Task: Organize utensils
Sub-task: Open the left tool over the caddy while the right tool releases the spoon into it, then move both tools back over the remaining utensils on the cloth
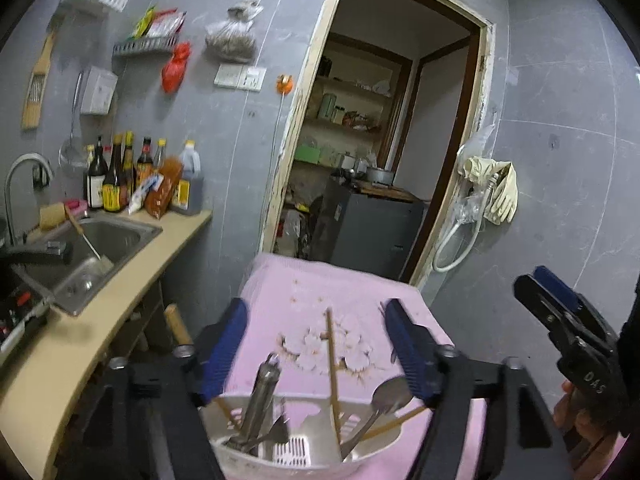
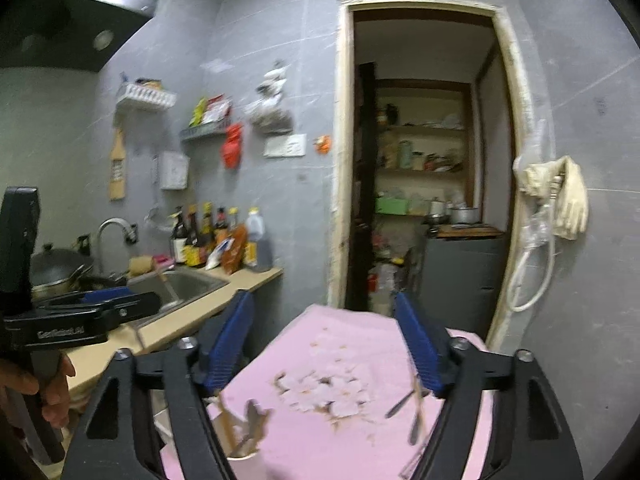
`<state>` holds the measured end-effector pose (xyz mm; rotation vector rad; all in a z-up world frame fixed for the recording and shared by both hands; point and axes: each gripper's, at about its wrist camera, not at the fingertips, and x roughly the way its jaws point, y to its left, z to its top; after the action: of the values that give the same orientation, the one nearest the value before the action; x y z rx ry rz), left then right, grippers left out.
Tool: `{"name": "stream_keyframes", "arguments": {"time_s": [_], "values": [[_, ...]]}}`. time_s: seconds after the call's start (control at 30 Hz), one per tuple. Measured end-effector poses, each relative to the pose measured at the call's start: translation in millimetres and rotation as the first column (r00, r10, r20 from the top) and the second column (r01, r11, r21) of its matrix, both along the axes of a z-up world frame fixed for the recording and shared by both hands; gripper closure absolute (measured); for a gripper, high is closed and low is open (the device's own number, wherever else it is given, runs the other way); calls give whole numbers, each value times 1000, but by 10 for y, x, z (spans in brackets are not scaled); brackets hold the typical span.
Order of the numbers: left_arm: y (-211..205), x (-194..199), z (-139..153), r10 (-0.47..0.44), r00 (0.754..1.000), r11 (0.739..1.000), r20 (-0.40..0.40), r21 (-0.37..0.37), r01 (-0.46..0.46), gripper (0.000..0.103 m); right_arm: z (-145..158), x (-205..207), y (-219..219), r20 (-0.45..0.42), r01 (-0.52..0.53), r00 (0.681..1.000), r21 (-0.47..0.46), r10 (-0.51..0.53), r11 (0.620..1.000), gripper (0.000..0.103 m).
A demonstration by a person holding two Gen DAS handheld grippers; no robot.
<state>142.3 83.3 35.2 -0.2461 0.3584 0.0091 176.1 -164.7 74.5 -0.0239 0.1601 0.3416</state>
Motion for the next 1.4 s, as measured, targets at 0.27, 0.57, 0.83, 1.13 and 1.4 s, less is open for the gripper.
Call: {"name": "stream_keyframes", "arguments": {"time_s": [0.27, 0.57, 0.83, 1.13, 1.4], "values": [[-508, 144, 288, 16, 995, 998, 103, 53, -22, 0, 161, 120, -599, 31, 110, 993, 21, -111, 994, 4], [-1139, 475, 455, -39, 989, 996, 144, 86, 27, 0, 296, 339, -1191, 59, 184, 981, 14, -184, 983, 2], [-1663, 816, 563, -51, 986, 995, 159, 92, 37, 0, 352, 641, -1632, 77, 201, 977, 5, -200, 980, 2], [-2082, 1132, 577, -31, 990, 995, 139, 95, 18, 0, 199, 980, -2058, 47, 219, 975, 1, -219, 976, 2], [-2327, 1493, 385, -25, 997, 995, 69, 94, 19, 0, -5, 1256, -2303, 4, 224, 975, -7, -224, 975, 2]]}}
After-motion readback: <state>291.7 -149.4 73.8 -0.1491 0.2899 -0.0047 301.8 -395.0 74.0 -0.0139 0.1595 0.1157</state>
